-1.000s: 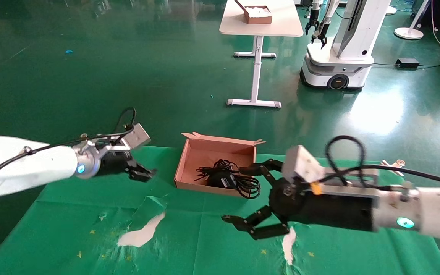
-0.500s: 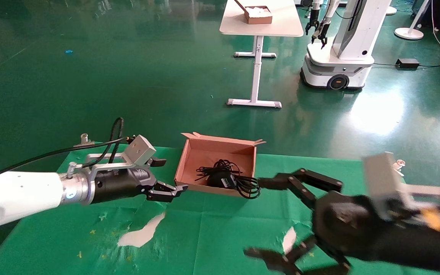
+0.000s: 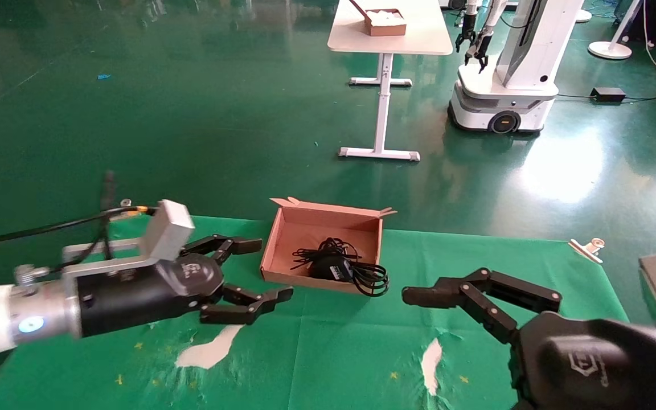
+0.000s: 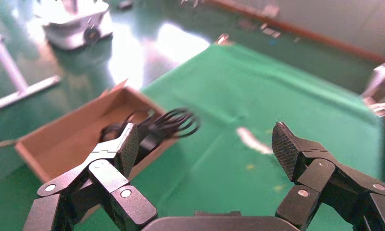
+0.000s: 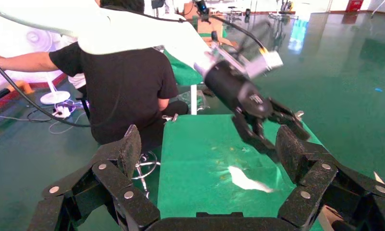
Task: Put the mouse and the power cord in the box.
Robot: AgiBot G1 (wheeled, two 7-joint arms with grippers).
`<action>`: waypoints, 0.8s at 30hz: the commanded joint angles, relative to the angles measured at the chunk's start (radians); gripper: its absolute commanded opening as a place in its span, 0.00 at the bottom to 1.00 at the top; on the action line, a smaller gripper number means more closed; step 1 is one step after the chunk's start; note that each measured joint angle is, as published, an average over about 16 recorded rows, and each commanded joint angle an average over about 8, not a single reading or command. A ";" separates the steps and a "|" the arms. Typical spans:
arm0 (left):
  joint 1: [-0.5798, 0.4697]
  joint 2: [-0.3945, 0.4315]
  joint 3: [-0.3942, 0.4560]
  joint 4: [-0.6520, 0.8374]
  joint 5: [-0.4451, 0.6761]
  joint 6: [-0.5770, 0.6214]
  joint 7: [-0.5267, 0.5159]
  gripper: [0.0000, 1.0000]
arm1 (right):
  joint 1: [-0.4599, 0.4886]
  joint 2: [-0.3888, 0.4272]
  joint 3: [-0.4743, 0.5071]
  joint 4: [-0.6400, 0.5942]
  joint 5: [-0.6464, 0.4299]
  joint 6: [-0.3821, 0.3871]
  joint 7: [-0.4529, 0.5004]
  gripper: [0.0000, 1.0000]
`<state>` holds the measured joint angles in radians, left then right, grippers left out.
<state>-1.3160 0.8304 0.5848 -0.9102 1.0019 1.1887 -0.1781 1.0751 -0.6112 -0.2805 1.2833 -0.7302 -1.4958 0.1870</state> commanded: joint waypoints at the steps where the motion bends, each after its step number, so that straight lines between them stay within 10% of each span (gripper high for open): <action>1: 0.026 -0.024 -0.033 -0.040 -0.029 0.033 -0.001 1.00 | 0.000 0.000 0.000 0.000 0.000 0.000 0.000 1.00; 24: 0.266 -0.242 -0.337 -0.413 -0.301 0.339 -0.010 1.00 | -0.001 0.002 0.000 0.001 0.004 -0.001 -0.001 1.00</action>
<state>-1.0599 0.5980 0.2607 -1.3070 0.7129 1.5147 -0.1881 1.0743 -0.6094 -0.2808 1.2840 -0.7272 -1.4964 0.1862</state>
